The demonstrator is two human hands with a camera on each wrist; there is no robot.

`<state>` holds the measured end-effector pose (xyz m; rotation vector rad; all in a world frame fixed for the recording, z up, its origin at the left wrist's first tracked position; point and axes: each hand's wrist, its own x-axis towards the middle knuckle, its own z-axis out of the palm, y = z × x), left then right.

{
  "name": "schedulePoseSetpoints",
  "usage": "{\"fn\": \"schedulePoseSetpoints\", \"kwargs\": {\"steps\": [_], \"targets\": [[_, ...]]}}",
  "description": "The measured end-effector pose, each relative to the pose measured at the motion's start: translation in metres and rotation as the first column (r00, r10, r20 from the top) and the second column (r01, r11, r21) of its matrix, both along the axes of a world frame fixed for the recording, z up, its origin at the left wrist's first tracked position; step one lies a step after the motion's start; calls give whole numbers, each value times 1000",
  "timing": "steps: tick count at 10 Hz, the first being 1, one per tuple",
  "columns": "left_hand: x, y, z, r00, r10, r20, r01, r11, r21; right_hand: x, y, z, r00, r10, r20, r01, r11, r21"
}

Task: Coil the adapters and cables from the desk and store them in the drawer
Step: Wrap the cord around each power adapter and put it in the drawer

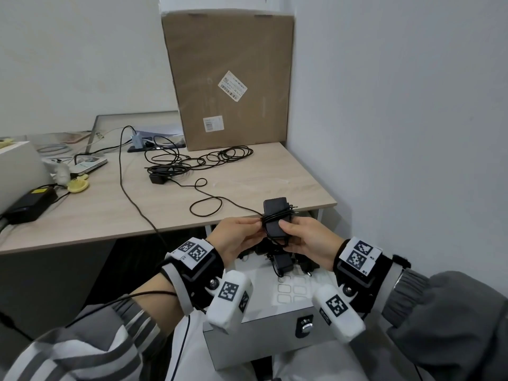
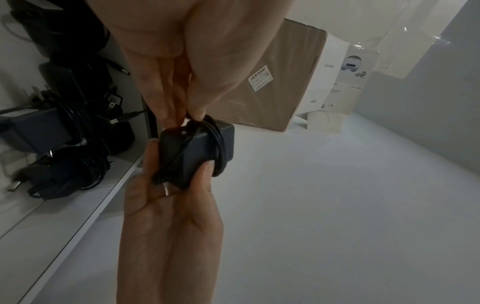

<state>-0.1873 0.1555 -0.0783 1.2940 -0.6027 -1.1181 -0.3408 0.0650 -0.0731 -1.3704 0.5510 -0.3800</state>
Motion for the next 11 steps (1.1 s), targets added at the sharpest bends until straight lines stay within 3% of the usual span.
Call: {"fn": "schedulePoseSetpoints", "kwargs": {"steps": [2,4,6,8,10,11], "targets": [[-8,2,-2,991,-128,45,123,986,111,0,0,-6,989,19,-146,-36,993,-116],[-7,-3,-12,999,-31,16,29,991,129,8,1,-11,977,50,-206,-71,992,-100],[4,-7,-18,999,-39,-21,42,984,171,10,-5,-10,936,130,-328,-158,986,-60],[23,-20,-41,996,74,45,-85,930,358,-1,-14,-12,820,157,-551,-357,892,-277],[34,-43,-74,994,71,78,-102,842,530,-23,-14,-26,646,314,-696,-578,797,-176],[56,-74,-123,981,124,148,-183,837,515,-29,-12,-30,628,313,-712,-620,755,-215]]}}
